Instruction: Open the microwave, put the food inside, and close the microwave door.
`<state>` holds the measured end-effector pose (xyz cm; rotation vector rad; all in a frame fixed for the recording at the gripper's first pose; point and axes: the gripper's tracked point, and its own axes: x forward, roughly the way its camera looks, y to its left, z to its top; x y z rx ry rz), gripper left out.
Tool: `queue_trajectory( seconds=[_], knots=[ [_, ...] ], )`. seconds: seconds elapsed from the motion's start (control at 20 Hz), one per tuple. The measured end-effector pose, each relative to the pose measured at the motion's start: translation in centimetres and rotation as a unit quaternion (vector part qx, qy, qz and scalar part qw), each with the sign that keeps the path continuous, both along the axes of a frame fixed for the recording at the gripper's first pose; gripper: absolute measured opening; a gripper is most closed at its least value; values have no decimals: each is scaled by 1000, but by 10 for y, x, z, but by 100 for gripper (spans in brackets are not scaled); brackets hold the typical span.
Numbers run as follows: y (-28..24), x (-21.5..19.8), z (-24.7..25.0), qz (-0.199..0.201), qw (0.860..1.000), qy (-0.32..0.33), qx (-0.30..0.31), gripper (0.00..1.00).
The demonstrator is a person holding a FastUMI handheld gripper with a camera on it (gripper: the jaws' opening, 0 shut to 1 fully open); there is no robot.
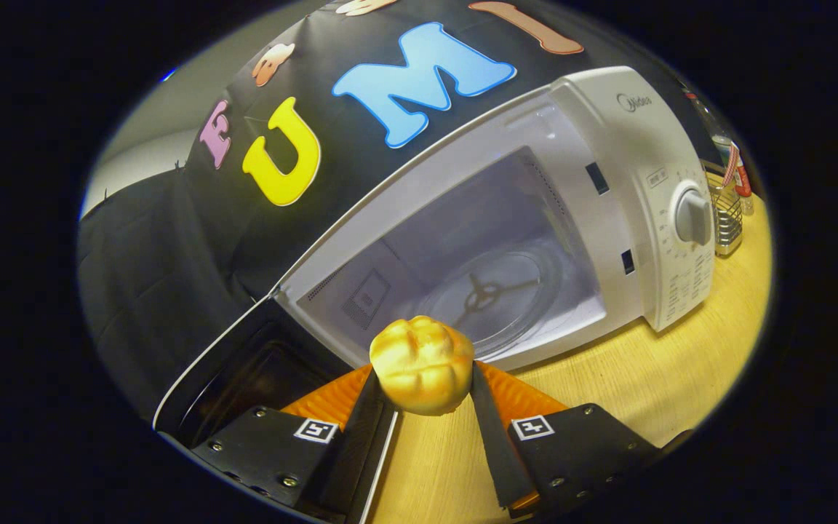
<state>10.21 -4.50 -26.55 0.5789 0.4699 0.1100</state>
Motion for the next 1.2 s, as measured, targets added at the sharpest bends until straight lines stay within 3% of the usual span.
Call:
queue_trajectory(
  seconds=[0.3, 0.6, 0.8, 0.9, 1.2],
  knots=[
    [0, 51, -21, -52, 999, 7, 7, 72],
    [-9, 83, -44, -91, 995, 17, -49, 74],
    [-10, 89, -45, -96, 993, 12, -69, 74],
    [-15, 88, -45, -107, 990, 9, -89, 79],
    [-7, 86, -31, -94, 993, -19, -68, 83]
  ],
)
